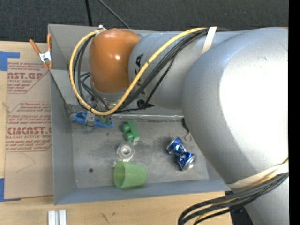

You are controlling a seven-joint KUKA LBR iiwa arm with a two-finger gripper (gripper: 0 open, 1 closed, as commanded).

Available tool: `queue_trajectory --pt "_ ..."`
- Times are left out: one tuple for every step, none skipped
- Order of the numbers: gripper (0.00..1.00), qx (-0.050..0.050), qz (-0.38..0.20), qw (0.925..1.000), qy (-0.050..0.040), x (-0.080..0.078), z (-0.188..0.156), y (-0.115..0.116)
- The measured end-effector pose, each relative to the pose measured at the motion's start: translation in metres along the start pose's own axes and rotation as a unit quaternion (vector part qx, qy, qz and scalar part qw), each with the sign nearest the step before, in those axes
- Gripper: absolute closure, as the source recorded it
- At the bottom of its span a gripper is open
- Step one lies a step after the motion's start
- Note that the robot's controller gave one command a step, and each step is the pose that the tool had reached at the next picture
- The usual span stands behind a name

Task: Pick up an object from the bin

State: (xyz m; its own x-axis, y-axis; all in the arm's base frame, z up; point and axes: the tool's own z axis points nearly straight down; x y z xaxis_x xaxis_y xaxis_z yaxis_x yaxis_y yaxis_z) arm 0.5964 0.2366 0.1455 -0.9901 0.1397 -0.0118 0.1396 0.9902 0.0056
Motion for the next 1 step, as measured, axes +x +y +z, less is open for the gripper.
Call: queue_trajectory --pt "1.00 -0.001 -0.004 1.0000 0.0016 0.0180 -0.0925 0.0104"
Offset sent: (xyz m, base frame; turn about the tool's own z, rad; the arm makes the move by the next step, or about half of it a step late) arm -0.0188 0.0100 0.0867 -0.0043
